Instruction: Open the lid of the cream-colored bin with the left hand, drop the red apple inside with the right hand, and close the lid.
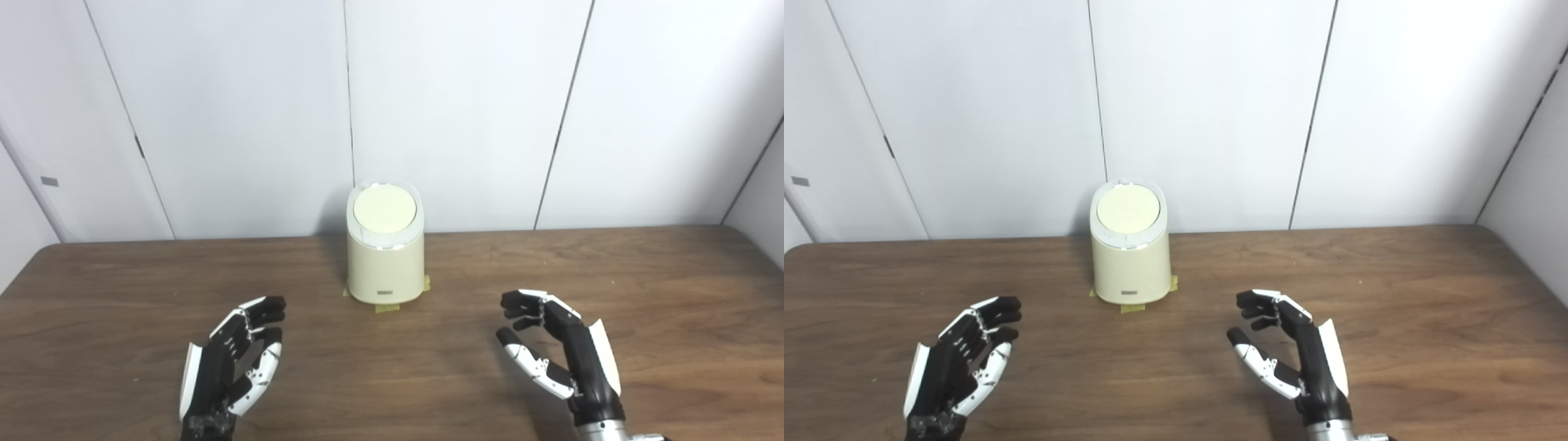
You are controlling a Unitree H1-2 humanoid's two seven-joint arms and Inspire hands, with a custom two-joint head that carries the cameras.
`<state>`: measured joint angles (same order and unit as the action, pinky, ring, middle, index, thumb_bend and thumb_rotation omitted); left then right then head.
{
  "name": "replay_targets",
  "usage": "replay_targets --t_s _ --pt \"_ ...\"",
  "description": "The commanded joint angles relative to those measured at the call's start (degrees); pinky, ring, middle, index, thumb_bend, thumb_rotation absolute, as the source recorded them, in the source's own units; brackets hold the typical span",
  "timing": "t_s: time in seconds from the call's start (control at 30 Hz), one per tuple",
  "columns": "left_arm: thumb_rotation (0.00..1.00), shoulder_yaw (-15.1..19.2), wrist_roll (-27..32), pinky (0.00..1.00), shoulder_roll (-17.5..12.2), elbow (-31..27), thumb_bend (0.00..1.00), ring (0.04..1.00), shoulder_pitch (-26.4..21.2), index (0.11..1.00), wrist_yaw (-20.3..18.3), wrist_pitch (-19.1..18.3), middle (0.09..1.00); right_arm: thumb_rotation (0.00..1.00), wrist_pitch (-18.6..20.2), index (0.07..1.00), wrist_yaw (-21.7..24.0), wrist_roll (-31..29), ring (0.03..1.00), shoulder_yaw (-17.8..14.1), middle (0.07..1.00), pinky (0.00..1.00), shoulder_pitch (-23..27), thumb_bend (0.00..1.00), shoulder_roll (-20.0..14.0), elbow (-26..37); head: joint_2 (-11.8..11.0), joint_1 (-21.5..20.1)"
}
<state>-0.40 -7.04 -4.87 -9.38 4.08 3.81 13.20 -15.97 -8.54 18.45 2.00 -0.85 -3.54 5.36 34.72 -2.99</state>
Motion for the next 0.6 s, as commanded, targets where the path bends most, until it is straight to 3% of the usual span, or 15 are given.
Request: replay_targets --t_s 0.0,0.37,0.57 --pt "0.23 -0.49 -0.69 0.63 0.56 -0.85 0.20 0.722 2.02 0.718 -0.15 2.22 0.743 0.45 -0.52 0.652 -0.78 1.13 0.632 -0.83 0.658 0.54 0.17 0.27 -0.48 1.17 0.26 0.07" --pt "0.27 0.01 -1.38 0.62 1.17 -0.35 0.22 0.710 1.46 0.707 0.73 2.88 0.732 0.47 -1.13 0.640 -1.18 1.51 0.618 -1.31 0.647 0.53 1.05 0.28 -0.14 0.07 0.43 0.16" --pt "0.27 0.48 -1.27 0.62 1.52 0.34 0.20 0.705 1.17 0.691 1.34 3.74 0.718 0.43 -1.02 0.642 -0.72 1.31 0.621 -1.13 0.648 0.53 1.09 0.27 -0.39 -0.12 0.36 0.26"
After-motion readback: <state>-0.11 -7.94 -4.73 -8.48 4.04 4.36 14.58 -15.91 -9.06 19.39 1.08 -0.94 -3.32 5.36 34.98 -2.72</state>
